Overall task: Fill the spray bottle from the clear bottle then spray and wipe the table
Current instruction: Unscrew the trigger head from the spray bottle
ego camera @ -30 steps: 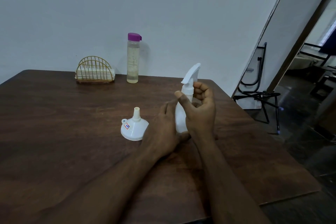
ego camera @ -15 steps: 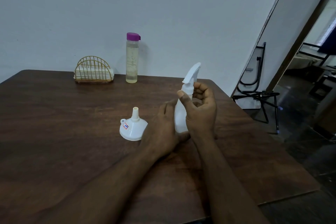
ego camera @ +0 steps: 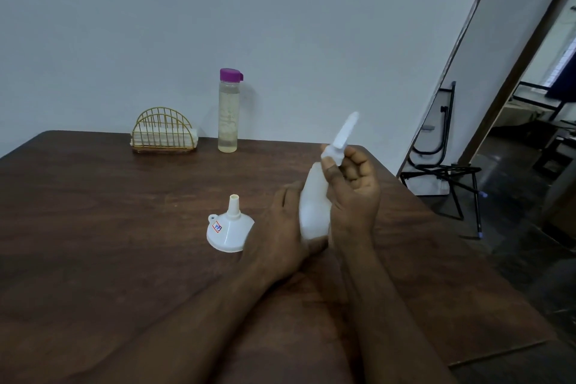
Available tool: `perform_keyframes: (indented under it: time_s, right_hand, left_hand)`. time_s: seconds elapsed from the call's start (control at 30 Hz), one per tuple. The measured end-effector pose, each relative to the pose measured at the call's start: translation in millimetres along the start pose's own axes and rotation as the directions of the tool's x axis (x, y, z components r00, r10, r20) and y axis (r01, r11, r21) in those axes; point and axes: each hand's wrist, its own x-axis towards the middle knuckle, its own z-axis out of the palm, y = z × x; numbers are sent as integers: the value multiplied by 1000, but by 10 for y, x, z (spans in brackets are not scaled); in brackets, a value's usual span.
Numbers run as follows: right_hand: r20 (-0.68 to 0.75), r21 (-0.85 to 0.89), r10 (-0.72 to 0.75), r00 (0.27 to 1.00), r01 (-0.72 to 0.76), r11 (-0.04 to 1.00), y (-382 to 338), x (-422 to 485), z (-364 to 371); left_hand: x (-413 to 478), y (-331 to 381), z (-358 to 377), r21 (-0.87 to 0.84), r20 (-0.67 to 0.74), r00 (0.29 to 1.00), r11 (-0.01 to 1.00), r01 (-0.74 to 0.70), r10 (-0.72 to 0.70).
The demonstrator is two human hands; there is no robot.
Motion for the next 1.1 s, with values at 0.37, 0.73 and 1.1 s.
perform_keyframes:
  time_s: [0.37,0.73,1.1]
  right_hand:
    - [156,84,-152,976,140,987,-868,414,326]
    - [106,284,-100,989,67,957,-1246,691,444]
    - [46,461,71,996,-84,883,-1340,1022,171]
  left_hand:
    - [6,-15,-7,44,32,998,998,44,-46]
    - [10,-26,18,79,31,998,995,59,-62]
    - [-8,7,-22,38,10,1000,999,24,-25]
